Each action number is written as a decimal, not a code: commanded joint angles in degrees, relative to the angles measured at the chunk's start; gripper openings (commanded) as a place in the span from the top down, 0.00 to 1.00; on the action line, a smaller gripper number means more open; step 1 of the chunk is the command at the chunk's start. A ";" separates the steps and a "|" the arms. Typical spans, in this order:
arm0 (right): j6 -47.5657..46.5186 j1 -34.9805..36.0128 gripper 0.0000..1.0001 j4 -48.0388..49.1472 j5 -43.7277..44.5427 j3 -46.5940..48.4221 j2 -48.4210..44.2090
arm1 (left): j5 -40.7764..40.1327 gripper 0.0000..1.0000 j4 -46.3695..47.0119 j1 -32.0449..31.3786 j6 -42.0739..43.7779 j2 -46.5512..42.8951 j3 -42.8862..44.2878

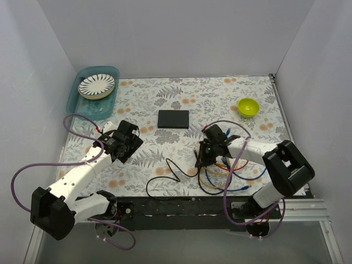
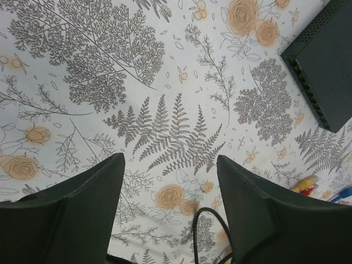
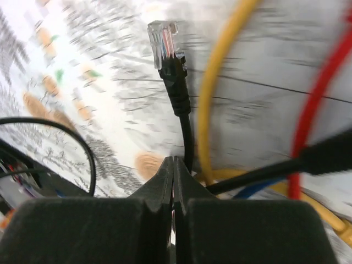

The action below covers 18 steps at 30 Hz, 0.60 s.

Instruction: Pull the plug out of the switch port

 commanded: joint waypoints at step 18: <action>-2.18 -29.63 0.99 -8.79 14.06 1.57 -21.44 | 8.06 0.31 9.06 4.27 3.79 7.91 -1.38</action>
